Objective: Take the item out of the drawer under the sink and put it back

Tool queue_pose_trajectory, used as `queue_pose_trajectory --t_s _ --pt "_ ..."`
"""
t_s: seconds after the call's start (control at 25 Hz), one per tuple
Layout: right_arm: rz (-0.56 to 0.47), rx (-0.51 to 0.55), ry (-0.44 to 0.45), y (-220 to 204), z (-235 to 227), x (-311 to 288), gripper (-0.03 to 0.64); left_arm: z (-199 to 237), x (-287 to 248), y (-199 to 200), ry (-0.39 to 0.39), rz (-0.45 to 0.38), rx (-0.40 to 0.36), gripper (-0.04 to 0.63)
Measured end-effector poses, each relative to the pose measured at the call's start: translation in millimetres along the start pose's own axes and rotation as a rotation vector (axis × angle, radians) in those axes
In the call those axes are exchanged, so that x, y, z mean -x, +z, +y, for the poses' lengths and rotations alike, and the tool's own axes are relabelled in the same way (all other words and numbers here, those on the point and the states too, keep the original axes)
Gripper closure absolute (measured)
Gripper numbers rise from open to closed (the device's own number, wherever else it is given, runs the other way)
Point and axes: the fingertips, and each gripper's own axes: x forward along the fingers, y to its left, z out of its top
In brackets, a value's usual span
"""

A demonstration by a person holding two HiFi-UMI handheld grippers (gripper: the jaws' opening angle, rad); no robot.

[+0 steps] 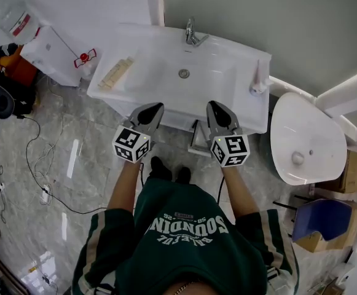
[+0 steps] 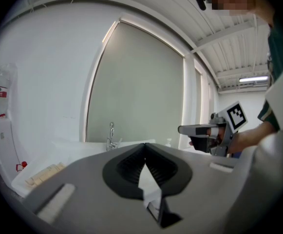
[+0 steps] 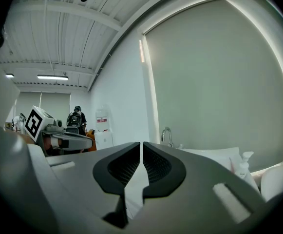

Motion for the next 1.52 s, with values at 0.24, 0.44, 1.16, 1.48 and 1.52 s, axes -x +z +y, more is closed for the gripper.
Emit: queue_pose_trajectory --t_s 0.24,0.44,1.16,1.48,1.52 --pt "0.019 0.001 0.01 -8 3 -6 0.614 4 -4 -6 -0.011 0.015 0.006 0.545" --pt "0.035 0.002 0.014 -15 2 -4 0.614 2 -8 -12 -0.016 0.024 0.015 0.545" --pt "0.204 -0.069 -0.012 -114 -12 29 0.614 -37 -22 -91 -0.087 0.16 0.095 0.545" --pt "0.313 -0.084 -0.038 -174 -25 49 0.612 -58 -28 -123 -0.122 0.214 0.121 0.545" --pt "0.33 -0.082 -0.038 -182 -26 50 0.608 -59 -28 -126 -0.125 0.218 0.122 0.545"
